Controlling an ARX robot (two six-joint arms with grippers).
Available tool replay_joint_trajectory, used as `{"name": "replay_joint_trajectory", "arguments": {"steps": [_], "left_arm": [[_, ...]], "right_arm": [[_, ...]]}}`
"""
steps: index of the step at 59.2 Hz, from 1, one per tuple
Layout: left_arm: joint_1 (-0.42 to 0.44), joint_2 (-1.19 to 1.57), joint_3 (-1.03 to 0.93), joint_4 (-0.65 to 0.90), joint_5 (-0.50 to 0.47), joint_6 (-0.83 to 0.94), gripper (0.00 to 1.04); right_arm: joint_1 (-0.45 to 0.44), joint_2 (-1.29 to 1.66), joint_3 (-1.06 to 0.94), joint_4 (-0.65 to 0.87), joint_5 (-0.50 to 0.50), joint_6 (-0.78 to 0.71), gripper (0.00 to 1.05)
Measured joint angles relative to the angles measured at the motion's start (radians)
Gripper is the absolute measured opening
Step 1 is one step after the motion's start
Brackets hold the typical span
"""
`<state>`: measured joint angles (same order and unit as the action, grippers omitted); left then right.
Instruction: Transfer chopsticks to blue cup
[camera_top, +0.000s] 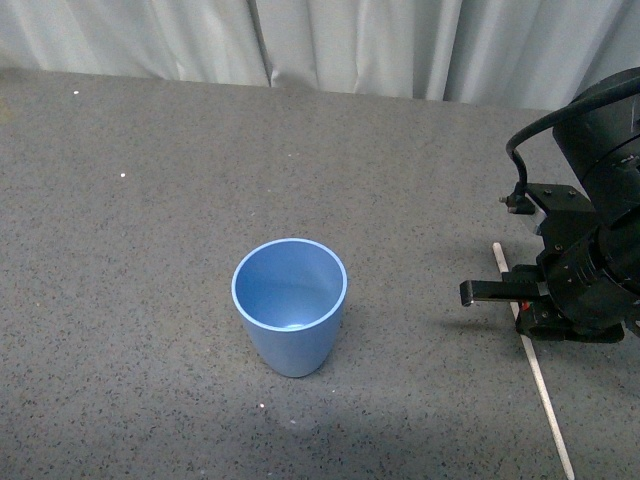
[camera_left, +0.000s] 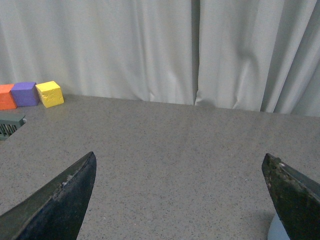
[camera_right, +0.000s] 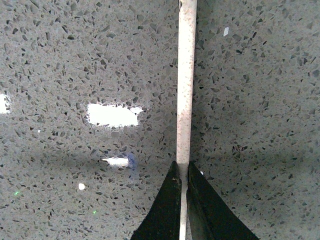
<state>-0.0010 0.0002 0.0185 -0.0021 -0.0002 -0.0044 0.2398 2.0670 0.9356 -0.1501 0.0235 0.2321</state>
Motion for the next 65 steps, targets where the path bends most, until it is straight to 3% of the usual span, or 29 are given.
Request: {"name": "replay_joint_trajectory", "arguments": {"steps": [8,20,31,38,45,65], "left_arm": [[0.000,0.000,0.000,0.000,0.000,0.000,0.98],[0.000,0.000,0.000,0.000,0.000,0.000,0.98],[0.000,0.000,0.000,0.000,0.000,0.000,0.98],[0.000,0.000,0.000,0.000,0.000,0.000,0.98],[0.000,0.000,0.000,0.000,0.000,0.000,0.98],[0.000,0.000,0.000,0.000,0.000,0.000,0.98]], "right_arm": [[0.000,-0.060,-0.054,0.082,-0.025,-0.002,0.01],[0.042,-0.293,-0.192,0.444,-0.113,-0.076,0.01],[0.140,-0.431,-0.311,0.809,-0.352,-0.175,0.01],[0.196,-0.440,-0.343,0.960,-0.463,-0.171,0.01],[0.230,-0.407,-0.352,1.057,-0.484,-0.142,0.01],[0.271,-0.270,-0.307,1.122,-0.503,-0.130,0.01]]}}
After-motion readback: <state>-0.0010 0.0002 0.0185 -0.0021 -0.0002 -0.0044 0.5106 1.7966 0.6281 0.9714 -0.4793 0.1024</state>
